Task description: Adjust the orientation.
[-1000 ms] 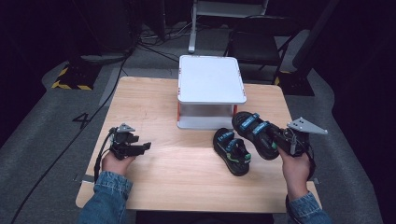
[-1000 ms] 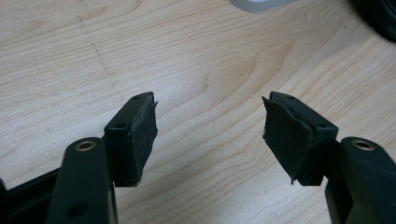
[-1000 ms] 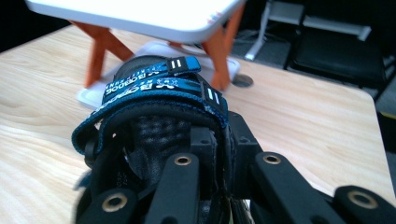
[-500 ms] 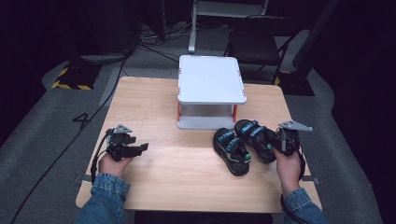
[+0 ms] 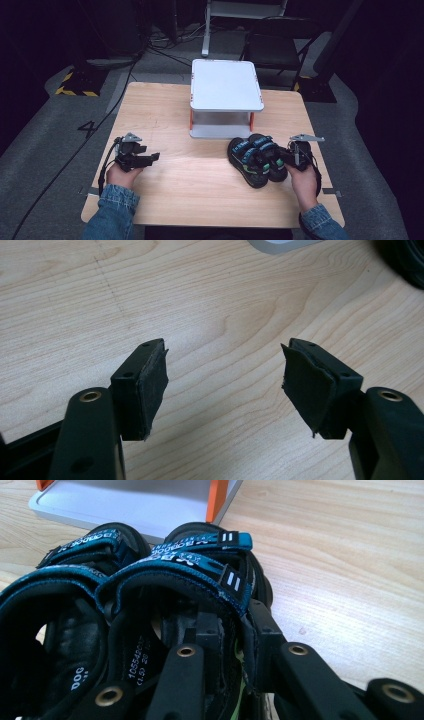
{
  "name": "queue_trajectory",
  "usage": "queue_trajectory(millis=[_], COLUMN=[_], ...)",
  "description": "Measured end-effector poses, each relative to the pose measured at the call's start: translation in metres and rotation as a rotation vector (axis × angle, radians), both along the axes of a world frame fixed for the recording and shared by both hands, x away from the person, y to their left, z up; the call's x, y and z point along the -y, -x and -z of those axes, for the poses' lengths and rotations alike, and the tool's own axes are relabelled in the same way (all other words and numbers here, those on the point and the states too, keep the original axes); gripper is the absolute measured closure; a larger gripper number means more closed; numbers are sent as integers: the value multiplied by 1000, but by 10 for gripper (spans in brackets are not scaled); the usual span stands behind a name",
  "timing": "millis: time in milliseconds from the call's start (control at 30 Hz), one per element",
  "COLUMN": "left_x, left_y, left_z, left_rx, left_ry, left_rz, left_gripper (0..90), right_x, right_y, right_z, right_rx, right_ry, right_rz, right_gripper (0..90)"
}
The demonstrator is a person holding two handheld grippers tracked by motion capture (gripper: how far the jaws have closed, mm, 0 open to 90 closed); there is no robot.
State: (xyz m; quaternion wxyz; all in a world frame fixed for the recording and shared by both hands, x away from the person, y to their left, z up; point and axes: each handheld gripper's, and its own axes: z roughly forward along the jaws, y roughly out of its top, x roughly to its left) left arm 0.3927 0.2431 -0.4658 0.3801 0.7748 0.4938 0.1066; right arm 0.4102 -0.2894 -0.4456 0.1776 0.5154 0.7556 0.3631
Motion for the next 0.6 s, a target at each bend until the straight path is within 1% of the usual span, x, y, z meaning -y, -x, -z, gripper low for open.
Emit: queue_trajectory(millis=[100,233,333,433,467,500,533,600], left_x=[1,2,4,5,7,7,9,10], left_y=[-1,-2,-4,-5,-7,-7,-9,-11], left_z=[0,1,1,1,0,0,-1,-1], left_rx=[-1,0,1,-1,3,3,2,5], left_ry=[0,2,8,8,-2,-2,5,0], left_rz=[2,1,6,11,17,17,21,31], left_gripper=[344,344,344,344,344,344,344,344], right_x=[-1,-4,-5,-6,-5,-5,-4,-2], right_y=[3,7,12,15,18,18,20,22], right_z=[1,0,-1,-1,-1,-1,0,1], right_rx=[-1,8,-4,-7,-14,-14,-22,-30], right_ry=[-1,8,-12,-15,-28,-28,-42,-59], right_rz=[-1,-7,-1,2,2,2,-3,-1], right_gripper=[789,785,781,779,776,776,773,769])
